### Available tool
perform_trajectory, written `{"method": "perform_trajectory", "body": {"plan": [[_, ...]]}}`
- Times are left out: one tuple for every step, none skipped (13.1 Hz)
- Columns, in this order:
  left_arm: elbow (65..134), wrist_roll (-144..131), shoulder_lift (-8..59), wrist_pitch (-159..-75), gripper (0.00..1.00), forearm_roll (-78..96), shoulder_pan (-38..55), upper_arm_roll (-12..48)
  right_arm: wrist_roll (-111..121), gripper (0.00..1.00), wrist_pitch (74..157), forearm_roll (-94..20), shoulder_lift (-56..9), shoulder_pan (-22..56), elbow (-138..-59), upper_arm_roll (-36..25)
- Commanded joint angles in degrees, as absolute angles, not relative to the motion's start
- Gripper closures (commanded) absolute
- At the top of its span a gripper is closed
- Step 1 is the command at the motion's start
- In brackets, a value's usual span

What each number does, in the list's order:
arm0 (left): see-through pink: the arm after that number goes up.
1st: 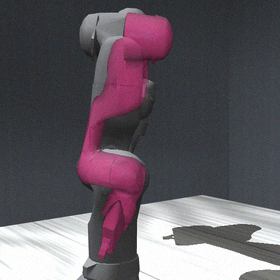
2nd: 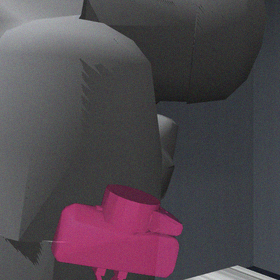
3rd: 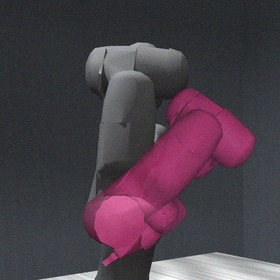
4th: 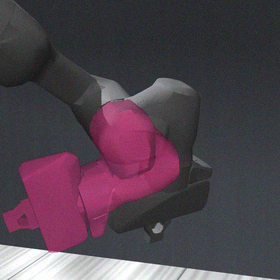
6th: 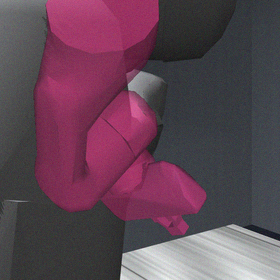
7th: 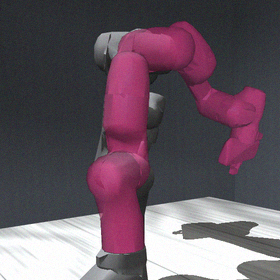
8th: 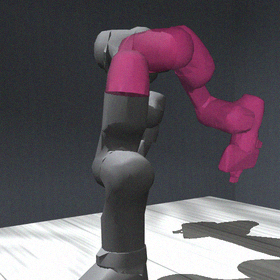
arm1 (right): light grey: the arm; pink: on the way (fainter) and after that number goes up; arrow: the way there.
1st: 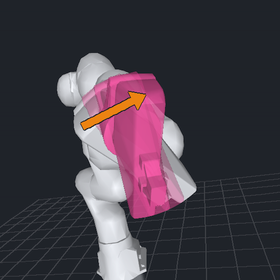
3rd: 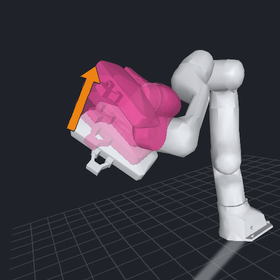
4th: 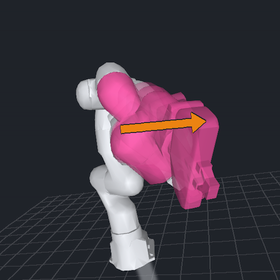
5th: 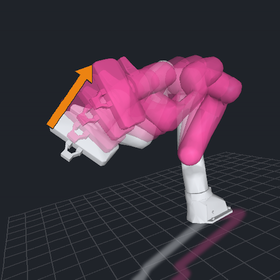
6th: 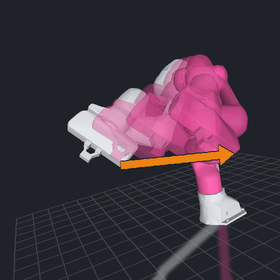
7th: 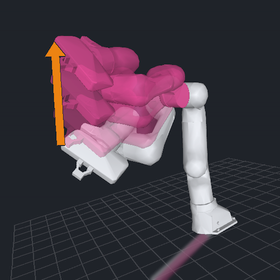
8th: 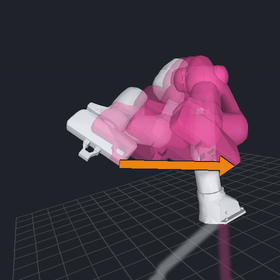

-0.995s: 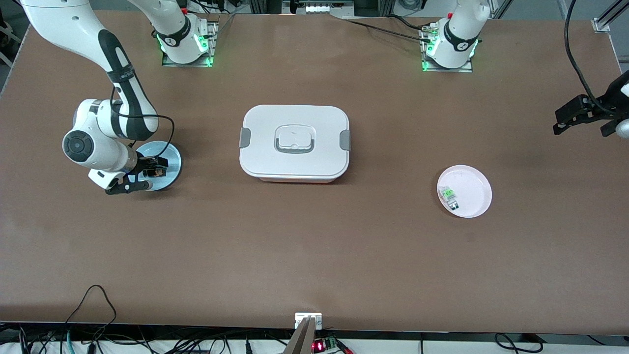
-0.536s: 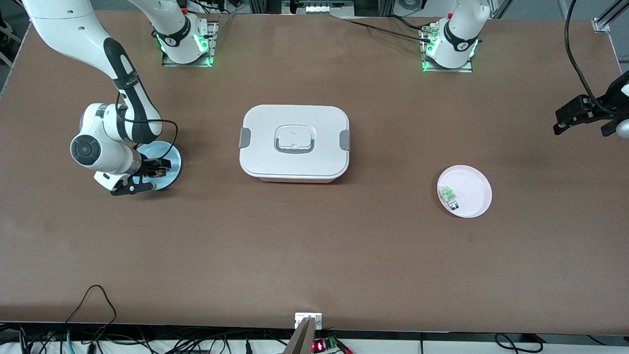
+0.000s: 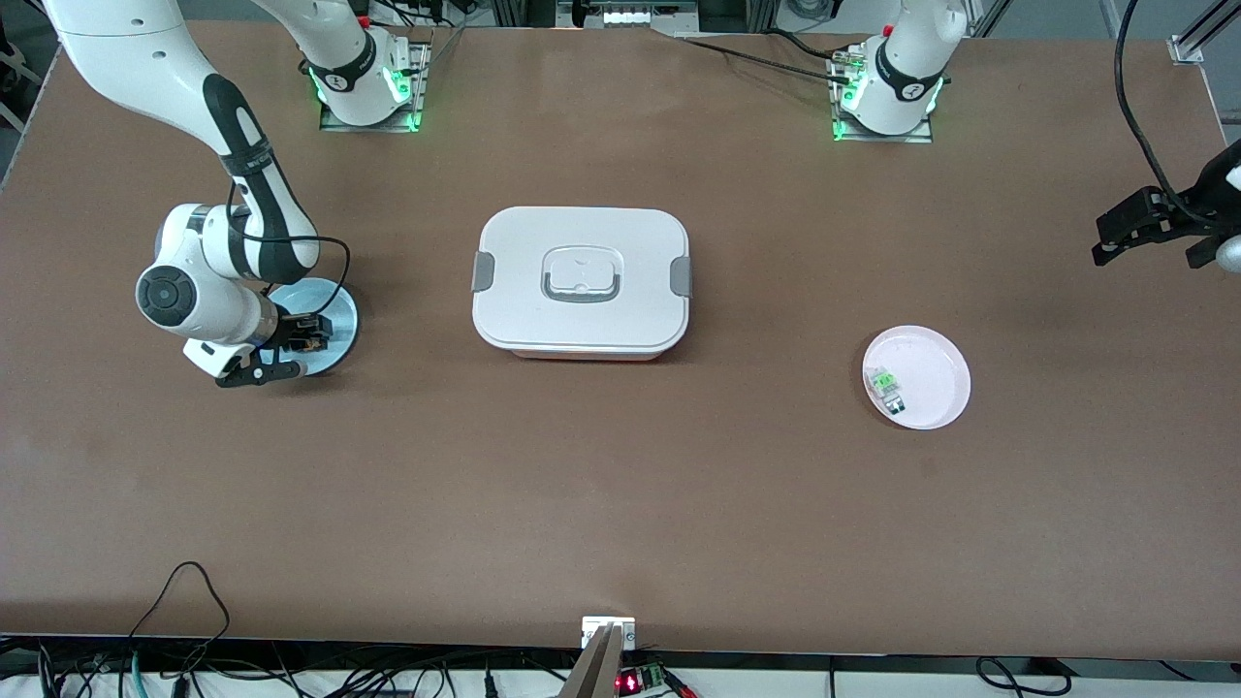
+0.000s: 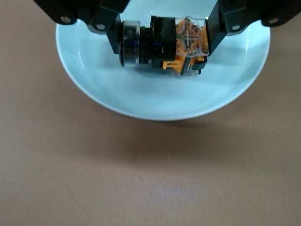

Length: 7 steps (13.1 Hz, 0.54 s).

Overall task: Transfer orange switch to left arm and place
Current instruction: 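Lower the right gripper and grasp the black-orange switch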

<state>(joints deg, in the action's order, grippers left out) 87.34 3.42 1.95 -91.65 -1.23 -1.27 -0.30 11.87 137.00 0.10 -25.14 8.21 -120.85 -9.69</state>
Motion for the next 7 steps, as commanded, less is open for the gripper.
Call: {"method": "perform_trajectory", "body": {"plan": [[86.0, 2.8, 2.5, -90.4, 0.00, -0.4, -1.5, -0.3, 16.3, 1.00, 135.2, -0.9, -19.9, 8.0, -119.1, -8.8], [86.0, 2.8, 2.5, -90.4, 0.00, -0.4, -1.5, -0.3, 17.0, 1.00, 133.3, -0.9, -18.7, 8.0, -117.7, -7.6], [86.0, 2.8, 2.5, -90.4, 0.00, -0.4, -1.5, -0.3, 18.2, 1.00, 132.2, -0.9, -17.9, 8.0, -115.9, -6.4], [86.0, 2.8, 2.5, -90.4, 0.00, -0.4, -1.5, -0.2, 19.2, 1.00, 131.1, -1.0, -17.0, 8.0, -114.4, -5.0], [86.0, 2.8, 2.5, -90.4, 0.00, -0.4, -1.5, -0.2, 20.1, 1.00, 129.2, -1.2, -15.8, 8.0, -113.5, -3.4], [86.0, 2.8, 2.5, -90.4, 0.00, -0.4, -1.4, -0.3, 21.1, 1.00, 127.9, -2.3, -14.3, 8.0, -112.8, -1.7], [86.0, 2.8, 2.5, -90.4, 0.00, -0.4, -1.5, -0.2, 22.5, 1.00, 126.8, -4.3, -12.3, 8.0, -112.6, 0.7]]}}
